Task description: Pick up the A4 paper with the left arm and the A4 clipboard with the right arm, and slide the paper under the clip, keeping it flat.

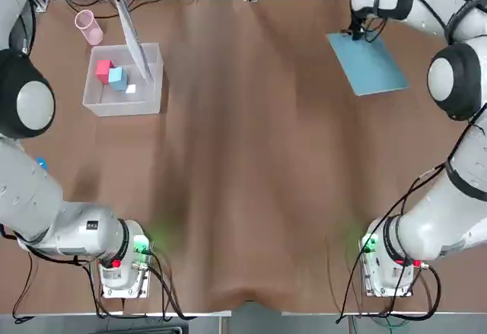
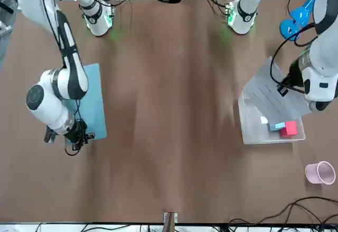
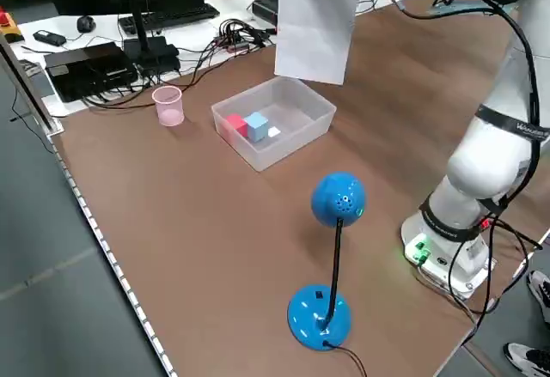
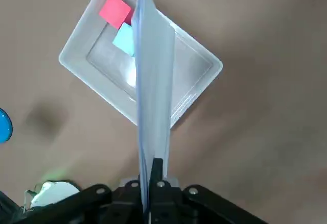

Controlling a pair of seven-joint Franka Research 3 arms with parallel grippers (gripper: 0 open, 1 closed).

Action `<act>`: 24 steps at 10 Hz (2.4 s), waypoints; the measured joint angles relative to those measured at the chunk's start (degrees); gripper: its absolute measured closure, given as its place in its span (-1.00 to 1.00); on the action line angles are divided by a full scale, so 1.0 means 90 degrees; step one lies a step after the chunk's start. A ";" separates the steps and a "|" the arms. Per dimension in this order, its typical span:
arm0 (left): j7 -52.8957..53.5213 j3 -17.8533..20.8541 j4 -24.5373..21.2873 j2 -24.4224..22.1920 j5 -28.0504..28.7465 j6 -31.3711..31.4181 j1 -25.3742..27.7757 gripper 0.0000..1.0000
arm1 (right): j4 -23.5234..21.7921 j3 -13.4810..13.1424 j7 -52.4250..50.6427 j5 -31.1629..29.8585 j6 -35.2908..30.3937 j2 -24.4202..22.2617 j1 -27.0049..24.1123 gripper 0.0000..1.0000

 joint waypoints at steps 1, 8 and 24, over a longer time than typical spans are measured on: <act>0.0008 0.0015 0.0000 0.0000 -0.0078 0.0001 0.0117 0.97 | 0.0071 0.0007 0.0204 0.0000 0.0016 0.0012 0.0294 0.94; 0.0014 0.0011 0.0070 -0.0002 -0.0234 0.0006 0.0183 0.97 | 0.1165 0.0018 0.1327 -0.0002 0.0521 0.0903 0.2272 0.94; -0.0647 -0.0130 0.0097 0.0090 -0.0618 0.0016 -0.0014 0.97 | 0.4500 -0.1033 0.6304 -0.1525 0.0524 0.4334 0.4585 0.88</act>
